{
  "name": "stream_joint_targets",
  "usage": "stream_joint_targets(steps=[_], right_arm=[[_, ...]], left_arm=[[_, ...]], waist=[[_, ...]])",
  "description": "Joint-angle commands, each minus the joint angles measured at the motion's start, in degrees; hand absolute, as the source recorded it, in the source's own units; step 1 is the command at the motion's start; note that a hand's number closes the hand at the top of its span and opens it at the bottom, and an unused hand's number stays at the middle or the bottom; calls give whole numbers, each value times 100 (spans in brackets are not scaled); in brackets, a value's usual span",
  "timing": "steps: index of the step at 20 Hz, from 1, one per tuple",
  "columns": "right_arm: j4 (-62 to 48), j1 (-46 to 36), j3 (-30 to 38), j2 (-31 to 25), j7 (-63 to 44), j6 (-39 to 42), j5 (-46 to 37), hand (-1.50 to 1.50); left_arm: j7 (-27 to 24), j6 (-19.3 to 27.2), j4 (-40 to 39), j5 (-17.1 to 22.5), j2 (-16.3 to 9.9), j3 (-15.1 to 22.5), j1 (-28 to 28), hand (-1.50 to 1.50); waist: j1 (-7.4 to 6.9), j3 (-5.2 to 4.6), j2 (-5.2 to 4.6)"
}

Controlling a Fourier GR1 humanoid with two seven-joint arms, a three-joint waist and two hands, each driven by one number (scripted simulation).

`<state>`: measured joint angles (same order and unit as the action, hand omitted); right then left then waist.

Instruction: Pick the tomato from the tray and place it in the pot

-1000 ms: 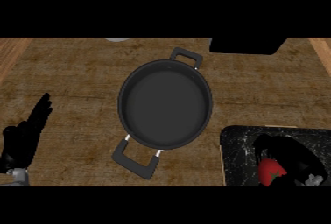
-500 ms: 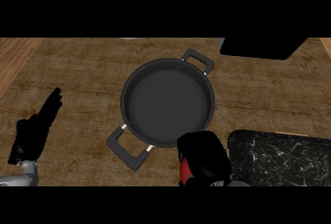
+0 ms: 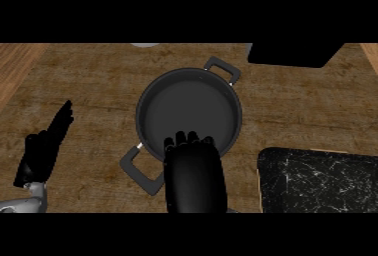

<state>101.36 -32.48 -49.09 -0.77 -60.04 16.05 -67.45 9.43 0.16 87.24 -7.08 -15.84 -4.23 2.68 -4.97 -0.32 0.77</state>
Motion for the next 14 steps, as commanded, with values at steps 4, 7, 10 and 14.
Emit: stream_joint_targets(steps=[4,7,10,14], right_arm=[[63,-1101,-150,74,-1746,-883,58,150],[-384,-1510,59,73,-1793,-1462,174,150],[-588,-2131,354,73,-1837,-1535,416,150],[-1134,-2519,565,73,-1870,-1971,505,150]], left_arm=[[-143,10,-112,-31,-54,-67,73,0],[-82,-33,-137,44,-26,-84,90,0],[-82,9,-156,11,-22,-98,176,0],[-273,-97,-131,127,-70,-197,-69,0]], waist=[[42,6,-28],[-8,10,-83],[25,10,-86],[65,16,-84]])
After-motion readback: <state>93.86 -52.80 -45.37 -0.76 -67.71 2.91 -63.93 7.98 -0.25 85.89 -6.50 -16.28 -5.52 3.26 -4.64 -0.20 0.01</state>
